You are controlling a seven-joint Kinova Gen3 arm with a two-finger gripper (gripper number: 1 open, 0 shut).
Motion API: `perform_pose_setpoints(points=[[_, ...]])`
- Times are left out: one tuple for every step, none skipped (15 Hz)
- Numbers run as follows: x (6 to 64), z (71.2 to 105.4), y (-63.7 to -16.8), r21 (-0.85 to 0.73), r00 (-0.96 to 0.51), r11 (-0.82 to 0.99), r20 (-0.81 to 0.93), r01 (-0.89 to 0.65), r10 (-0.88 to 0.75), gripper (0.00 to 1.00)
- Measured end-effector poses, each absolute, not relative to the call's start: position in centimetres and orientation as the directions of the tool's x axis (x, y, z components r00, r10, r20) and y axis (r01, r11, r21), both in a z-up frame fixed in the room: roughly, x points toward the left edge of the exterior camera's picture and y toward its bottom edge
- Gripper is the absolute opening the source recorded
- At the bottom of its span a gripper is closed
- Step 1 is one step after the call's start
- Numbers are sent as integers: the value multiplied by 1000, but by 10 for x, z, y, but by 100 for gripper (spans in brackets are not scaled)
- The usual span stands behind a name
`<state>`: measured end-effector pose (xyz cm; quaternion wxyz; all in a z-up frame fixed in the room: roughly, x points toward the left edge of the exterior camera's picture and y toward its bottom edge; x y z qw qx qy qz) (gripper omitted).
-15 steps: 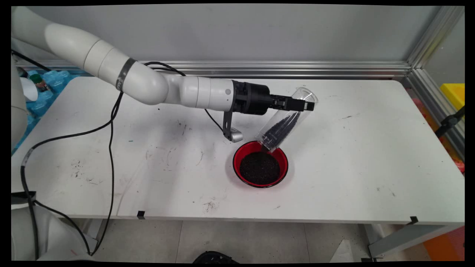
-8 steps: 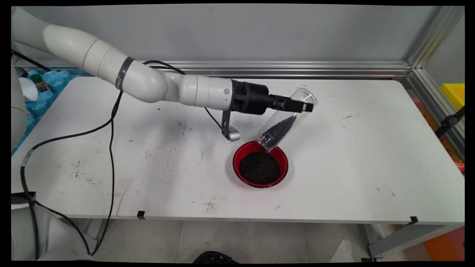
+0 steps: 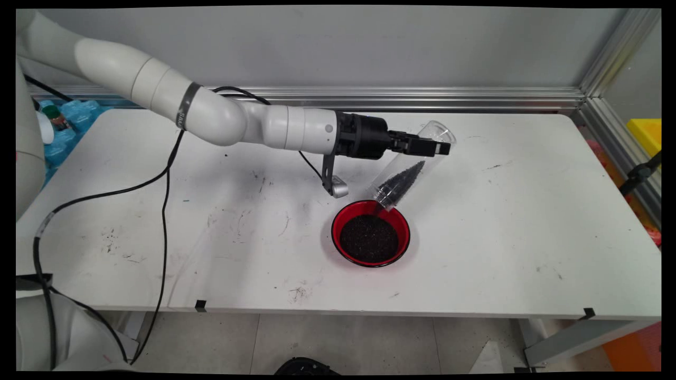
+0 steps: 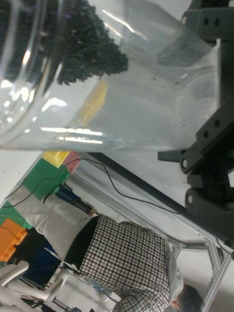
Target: Pour the black seasoning powder in the red bowl
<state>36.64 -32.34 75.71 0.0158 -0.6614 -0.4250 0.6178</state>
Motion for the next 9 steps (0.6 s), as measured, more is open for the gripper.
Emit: perform_pose_setpoints(points=[[366, 757, -324, -545, -125, -639, -805, 542, 580, 0], [365, 756, -324, -544, -126, -640, -806, 542, 578, 0], [364, 756, -325, -543, -127, -642, -808, 542, 576, 0], [362, 755, -325, -541, -128, -643, -809, 542, 574, 0], [361, 755, -326, -540, -128, -644, -810, 542, 572, 0], [360, 754, -326, -539, -129, -645, -812, 542, 569, 0], [359, 753, -326, -538, -129, -646, -813, 542, 568, 0], [358, 752, -326, -537, -129, -647, -813, 542, 567, 0], [358, 750, -326, -536, -129, -647, -814, 542, 567, 0]])
